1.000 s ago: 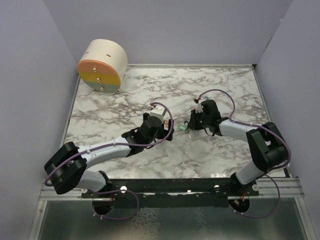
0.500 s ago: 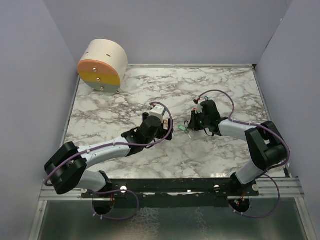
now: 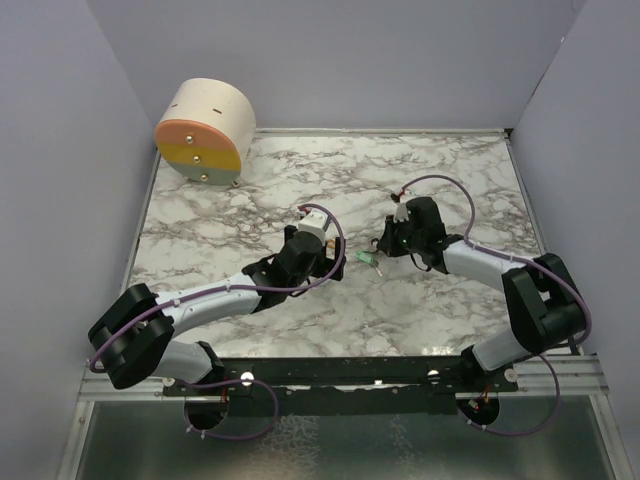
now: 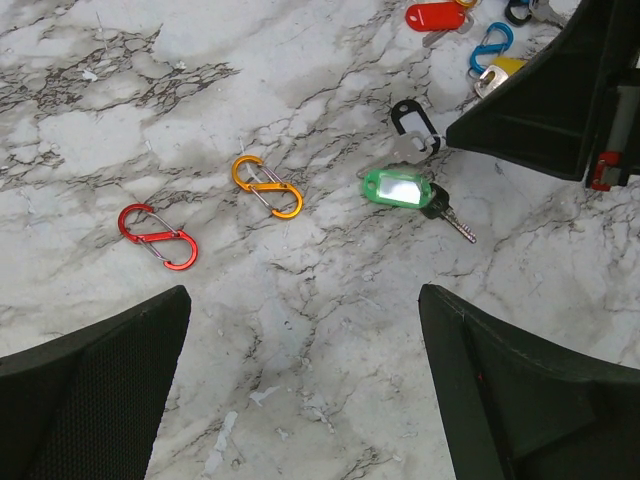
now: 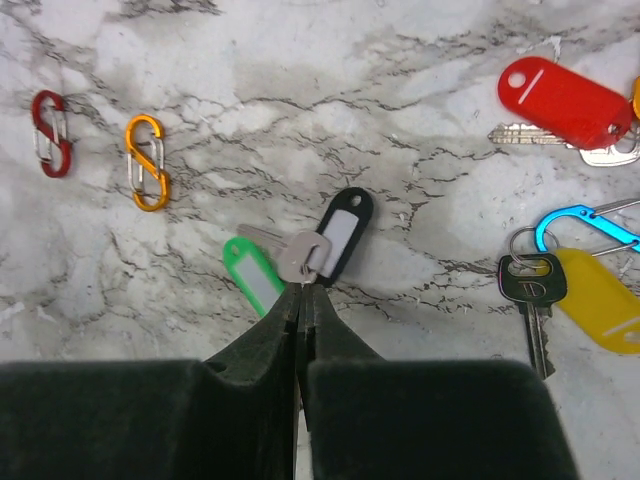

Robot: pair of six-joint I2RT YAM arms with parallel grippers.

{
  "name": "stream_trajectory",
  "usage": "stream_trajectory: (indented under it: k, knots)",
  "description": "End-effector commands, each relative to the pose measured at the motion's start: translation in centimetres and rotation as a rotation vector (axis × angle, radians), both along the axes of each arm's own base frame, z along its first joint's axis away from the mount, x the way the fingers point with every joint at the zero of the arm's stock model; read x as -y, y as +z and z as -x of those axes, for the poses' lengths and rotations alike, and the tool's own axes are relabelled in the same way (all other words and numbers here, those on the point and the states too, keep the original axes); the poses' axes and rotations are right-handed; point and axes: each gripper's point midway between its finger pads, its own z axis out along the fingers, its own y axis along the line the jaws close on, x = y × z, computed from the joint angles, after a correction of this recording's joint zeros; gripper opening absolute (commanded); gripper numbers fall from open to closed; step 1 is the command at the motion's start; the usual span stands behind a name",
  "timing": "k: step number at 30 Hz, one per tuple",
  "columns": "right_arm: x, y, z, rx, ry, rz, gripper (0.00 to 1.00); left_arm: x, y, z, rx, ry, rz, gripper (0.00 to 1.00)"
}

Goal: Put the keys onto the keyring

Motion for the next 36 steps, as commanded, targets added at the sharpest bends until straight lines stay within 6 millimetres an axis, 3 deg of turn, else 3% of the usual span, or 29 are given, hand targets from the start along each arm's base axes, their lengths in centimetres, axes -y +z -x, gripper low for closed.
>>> stream_trajectory:
  k: [1, 6, 11, 15, 18, 36]
  knots:
    - [-0.1, 2.9, -0.5, 0.105, -0.007, -0.031, 0.01, -0.2, 0.6, -0.3, 0.02, 0.011, 0.019, 0.99]
    - [0.2, 3.5, -0.4, 0.119, -0.014, -0.028, 0.01, -0.2, 0.5, -0.3, 0.016, 0.013, 0.014, 0.99]
    - [0.3, 2.6, -0.4, 0.084, -0.02, -0.009, 0.02, -0.3, 0.5, -0.3, 0.018, 0.014, 0.013, 0.99]
    - [0.1, 1.4, -0.4, 0.044, -0.013, -0.001, 0.17, -0.4, 0.6, -0.3, 0.019, 0.015, 0.013, 0.99]
    - [-0.2, 0.7, -0.3, 0.022, -0.003, 0.0, 0.22, -0.5, 0.4, -0.3, 0.017, 0.016, 0.009, 0.99]
    - [-0.7, -0.4, -0.5, 0.005, 0.0, 0.046, 0.24, -0.5, 0.1, -0.4, 0.01, 0.012, 0.013, 0.99]
